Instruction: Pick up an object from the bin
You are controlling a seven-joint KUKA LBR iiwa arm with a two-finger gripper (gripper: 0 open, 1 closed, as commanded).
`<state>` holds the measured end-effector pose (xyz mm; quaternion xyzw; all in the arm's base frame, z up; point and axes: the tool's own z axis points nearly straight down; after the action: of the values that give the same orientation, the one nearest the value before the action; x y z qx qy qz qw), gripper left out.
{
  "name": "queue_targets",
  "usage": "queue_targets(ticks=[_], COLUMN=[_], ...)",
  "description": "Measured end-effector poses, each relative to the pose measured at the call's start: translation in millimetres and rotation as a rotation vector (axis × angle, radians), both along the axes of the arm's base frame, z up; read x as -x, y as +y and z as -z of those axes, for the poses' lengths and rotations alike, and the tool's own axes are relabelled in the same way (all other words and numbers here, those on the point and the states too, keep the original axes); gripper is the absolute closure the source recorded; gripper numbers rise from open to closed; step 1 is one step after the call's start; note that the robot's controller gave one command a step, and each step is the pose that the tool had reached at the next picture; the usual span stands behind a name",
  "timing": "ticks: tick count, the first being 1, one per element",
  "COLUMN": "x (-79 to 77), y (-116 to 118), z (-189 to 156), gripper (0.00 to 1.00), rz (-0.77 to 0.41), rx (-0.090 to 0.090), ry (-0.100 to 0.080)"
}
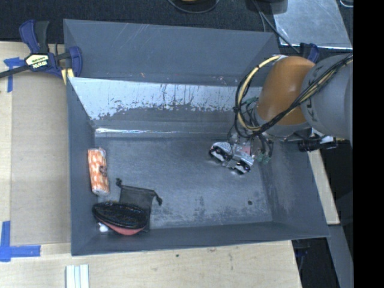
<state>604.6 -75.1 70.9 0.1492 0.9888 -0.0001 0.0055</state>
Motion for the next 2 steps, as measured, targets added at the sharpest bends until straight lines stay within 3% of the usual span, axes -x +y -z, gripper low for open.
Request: queue_targets(ticks=[1, 2], x=[0.1, 1.3], y=[0, 3], z=[0, -104], gripper=[1.00, 1.00], rz=[-0.001, 0.008], rx=[0.000, 0.000], ry=[0.000, -0.002])
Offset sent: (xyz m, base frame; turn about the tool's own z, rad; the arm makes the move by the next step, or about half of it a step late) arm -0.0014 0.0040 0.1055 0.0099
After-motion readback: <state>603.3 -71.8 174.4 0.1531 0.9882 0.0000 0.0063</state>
